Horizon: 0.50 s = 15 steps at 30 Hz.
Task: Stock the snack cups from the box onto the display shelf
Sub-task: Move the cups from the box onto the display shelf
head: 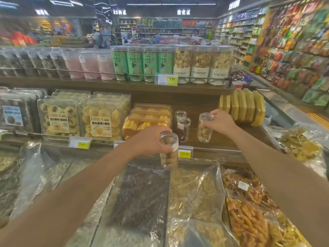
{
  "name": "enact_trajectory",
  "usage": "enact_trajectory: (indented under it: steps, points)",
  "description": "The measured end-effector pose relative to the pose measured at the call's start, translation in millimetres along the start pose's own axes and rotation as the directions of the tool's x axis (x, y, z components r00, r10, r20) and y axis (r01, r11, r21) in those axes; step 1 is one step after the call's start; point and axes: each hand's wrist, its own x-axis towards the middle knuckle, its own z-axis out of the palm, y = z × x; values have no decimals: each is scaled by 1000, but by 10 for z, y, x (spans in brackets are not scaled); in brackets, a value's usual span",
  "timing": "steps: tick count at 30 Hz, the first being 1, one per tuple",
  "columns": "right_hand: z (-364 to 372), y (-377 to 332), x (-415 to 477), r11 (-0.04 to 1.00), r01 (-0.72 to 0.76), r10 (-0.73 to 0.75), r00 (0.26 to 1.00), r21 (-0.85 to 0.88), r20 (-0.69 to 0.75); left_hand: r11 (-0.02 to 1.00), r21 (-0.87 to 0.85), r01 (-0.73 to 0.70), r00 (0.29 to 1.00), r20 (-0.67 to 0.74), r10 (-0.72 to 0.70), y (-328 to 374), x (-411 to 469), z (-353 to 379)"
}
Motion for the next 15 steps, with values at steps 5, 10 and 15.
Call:
enact_trajectory:
  steps: [5,10,15]
  points:
    - [207,79,327,999,-4,5,1000,46,-7,1000,25,-13,1000,-7,13,-46,332,-19]
    - [394,123,723,999,34,-33,998,29,-45,998,39,-41,999,-15,41,-76,617,-44]
    - [603,252,1019,991,-16,19,1000,136,-18,997,41,-58,998,-11,59,-160,903,-15]
